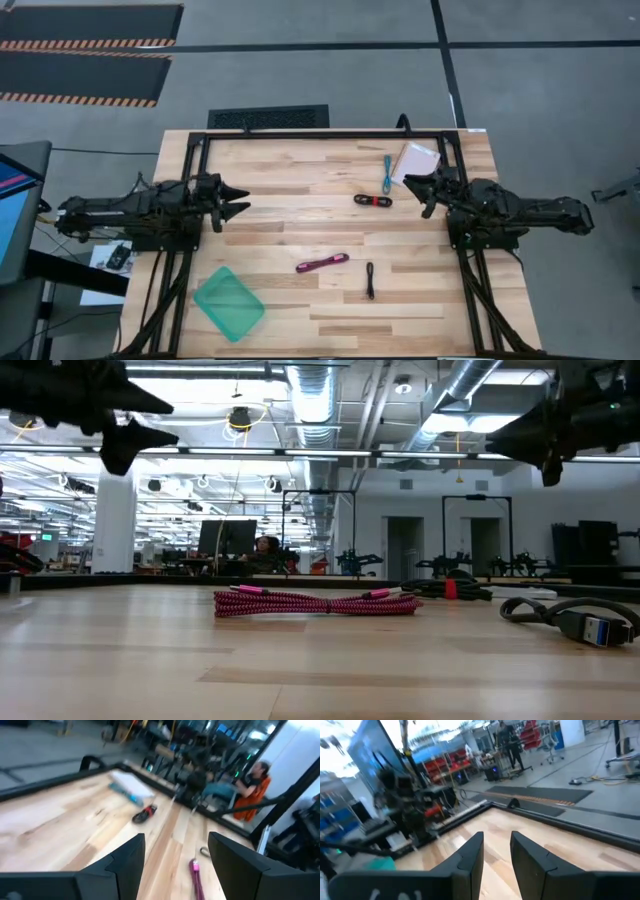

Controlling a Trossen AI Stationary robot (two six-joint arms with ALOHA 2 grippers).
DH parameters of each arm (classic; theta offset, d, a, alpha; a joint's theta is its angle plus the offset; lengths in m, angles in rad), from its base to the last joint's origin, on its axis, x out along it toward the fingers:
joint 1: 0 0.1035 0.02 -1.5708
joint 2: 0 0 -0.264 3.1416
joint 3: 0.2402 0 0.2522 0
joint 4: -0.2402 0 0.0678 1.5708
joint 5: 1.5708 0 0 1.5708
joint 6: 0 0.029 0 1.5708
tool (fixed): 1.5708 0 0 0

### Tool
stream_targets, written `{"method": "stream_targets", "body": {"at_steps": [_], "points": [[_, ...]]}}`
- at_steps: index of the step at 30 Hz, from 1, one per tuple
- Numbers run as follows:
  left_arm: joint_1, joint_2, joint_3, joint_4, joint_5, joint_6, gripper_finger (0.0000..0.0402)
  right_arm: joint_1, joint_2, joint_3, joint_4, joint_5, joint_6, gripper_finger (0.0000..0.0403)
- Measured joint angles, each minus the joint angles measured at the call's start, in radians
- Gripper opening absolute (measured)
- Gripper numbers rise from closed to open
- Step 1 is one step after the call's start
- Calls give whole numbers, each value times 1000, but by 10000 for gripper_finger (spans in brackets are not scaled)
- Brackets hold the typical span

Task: Pick and place USB-C Cables
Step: Put the pink USB cable into the green bin

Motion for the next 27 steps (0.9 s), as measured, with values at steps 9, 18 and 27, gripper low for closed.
{"method": "stream_targets", "body": {"at_steps": [9,18,27], "points": [[0,484,219,-49,27,64,208,0,317,121,-161,2,24,123],[-65,947,401,-13,49,323,208,16,516,173,-154,-43,18,140],[-184,1292,500,186,12,403,208,73,635,173,-154,-64,70,207]]}}
